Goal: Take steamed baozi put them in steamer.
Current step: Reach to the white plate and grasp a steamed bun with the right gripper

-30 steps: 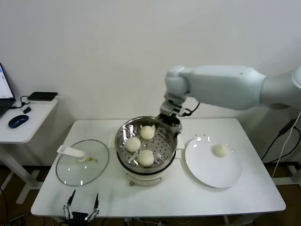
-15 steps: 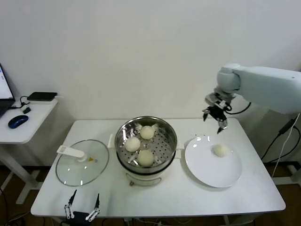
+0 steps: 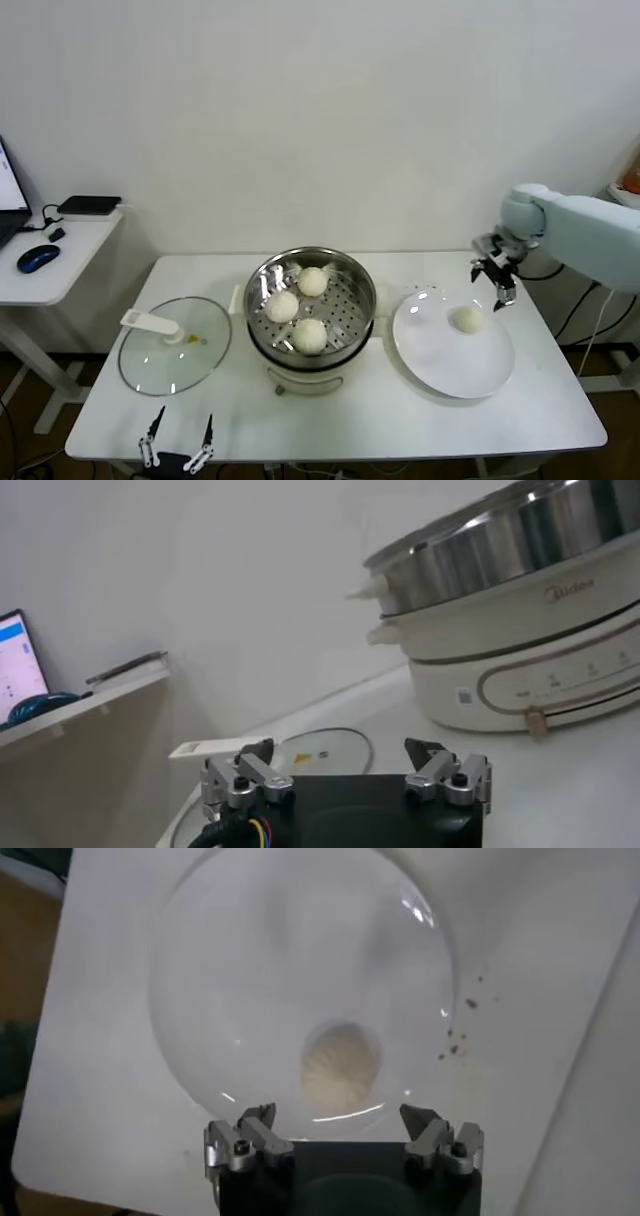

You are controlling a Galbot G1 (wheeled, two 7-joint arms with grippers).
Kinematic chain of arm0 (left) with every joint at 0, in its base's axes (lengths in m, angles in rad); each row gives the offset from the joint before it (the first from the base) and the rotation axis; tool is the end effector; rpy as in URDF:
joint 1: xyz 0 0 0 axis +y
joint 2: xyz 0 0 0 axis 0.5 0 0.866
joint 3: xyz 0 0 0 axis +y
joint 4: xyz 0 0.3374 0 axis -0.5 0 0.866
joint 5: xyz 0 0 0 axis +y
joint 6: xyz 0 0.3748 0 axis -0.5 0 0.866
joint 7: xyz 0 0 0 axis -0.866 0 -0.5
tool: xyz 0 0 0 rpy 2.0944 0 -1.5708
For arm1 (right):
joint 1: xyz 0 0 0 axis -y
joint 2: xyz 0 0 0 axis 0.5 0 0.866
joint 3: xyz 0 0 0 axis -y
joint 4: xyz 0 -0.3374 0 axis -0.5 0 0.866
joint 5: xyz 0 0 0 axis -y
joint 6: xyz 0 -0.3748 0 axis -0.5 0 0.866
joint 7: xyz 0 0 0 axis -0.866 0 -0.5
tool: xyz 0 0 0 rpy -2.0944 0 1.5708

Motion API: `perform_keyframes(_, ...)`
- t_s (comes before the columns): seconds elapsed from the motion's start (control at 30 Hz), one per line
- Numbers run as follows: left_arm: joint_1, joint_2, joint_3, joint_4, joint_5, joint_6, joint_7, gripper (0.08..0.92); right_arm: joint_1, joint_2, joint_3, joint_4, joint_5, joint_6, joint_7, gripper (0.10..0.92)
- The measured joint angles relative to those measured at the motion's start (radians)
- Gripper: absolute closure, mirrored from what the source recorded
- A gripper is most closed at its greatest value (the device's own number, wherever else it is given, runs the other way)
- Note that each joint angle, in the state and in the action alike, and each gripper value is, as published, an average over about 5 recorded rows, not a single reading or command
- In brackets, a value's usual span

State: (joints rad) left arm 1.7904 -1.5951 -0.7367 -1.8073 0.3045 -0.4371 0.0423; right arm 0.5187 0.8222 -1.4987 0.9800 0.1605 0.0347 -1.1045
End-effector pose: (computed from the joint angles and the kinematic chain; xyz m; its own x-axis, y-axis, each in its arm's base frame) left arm 0.0921 0.0710 -0.4261 -0.9938 -0.0178 0.1096 0.0250 0.9259 0.3768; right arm 0.5901 -0.1665 -0.1387 -0.1036 0.0579 0.9929 -0.9631 -0.2553 -0.0856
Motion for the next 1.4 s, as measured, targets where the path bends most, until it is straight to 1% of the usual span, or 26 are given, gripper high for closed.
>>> perform_keyframes(0.47,-0.001,-0.002,-0.003,0.009,0.0,-0.001,-0.001,0.177,-0.229,0.052,0.222,-0.165,-0.119,0.024,0.033,0.203)
perform_keyframes(0.97,-0.002,-0.004,-0.004,0.01,0.0,-0.002,-0.001,0.177,-0.306,0.093,0.32,-0.254,-0.173,0.058,0.05,0.204)
perform_keyframes(1.4,0.003,-0.005,-0.005,0.007,-0.001,-0.005,-0.002,0.177,-0.32,0.101,0.339,-0.275,-0.188,0.071,0.05,0.304)
